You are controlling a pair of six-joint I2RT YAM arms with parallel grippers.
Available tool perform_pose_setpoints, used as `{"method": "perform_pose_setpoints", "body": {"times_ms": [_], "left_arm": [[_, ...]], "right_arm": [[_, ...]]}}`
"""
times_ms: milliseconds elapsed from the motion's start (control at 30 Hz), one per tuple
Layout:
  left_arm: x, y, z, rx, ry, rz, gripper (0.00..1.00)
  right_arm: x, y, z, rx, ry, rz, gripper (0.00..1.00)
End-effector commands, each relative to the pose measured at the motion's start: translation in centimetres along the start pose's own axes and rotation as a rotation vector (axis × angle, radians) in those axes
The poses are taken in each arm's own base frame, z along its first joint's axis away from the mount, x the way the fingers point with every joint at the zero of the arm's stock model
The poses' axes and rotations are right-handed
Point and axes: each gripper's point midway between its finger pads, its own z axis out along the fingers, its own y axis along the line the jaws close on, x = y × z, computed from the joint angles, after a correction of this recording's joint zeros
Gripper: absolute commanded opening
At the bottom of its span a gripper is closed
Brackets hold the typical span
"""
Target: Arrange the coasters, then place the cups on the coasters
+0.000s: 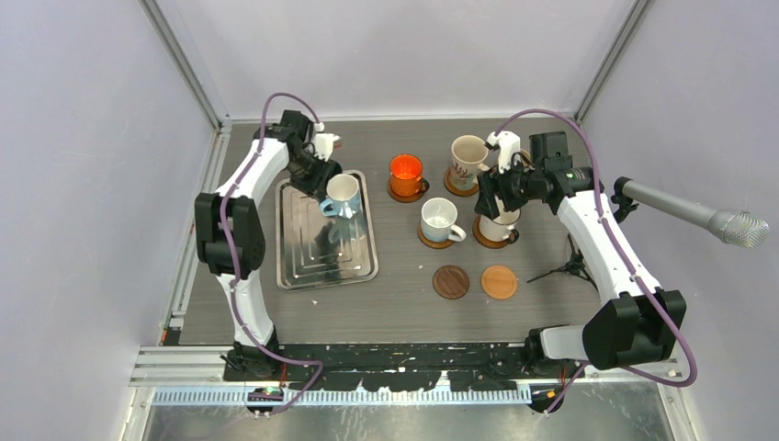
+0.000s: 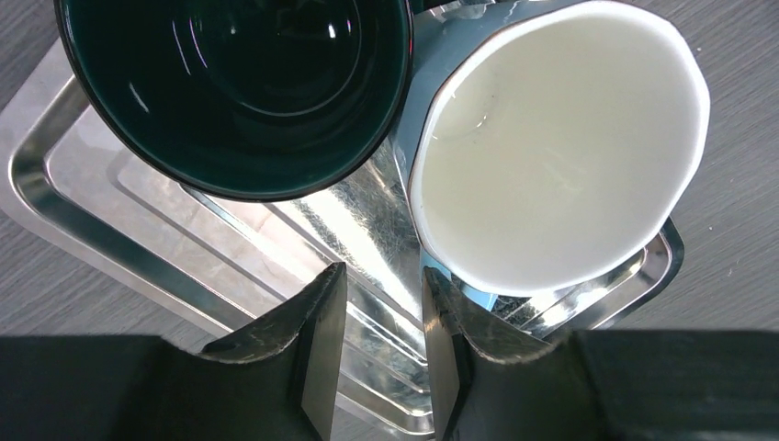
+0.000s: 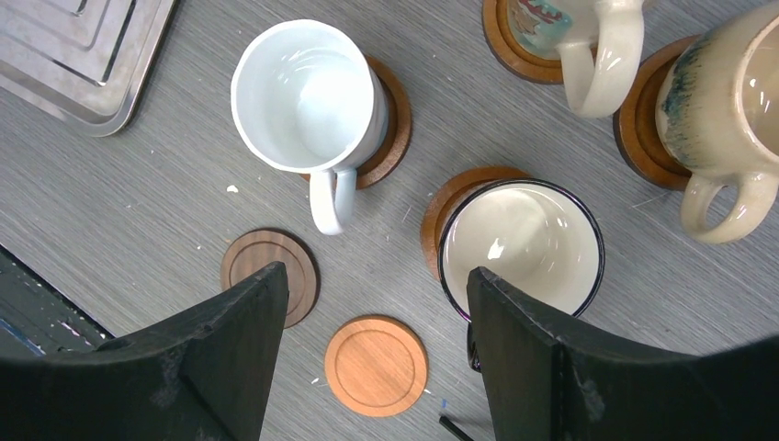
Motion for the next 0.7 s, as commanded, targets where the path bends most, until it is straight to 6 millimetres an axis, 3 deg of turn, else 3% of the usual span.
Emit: {"method": "perform_pose_setpoints", "body": {"times_ms": [0,667], "left_arm": [[-0.8,-1.2,-2.4,0.005,-0.063,-0.017,0.39],[1.5,-3.9,-2.1,0.036,-0.085,-0.380,0.42]], "right_arm": [[-1.7,0.2,-0.3,0.001,-0.056,-0.015,0.76],[-2.4,0.7,0.4,0.010,-0.077,-0.003,0.76]]}}
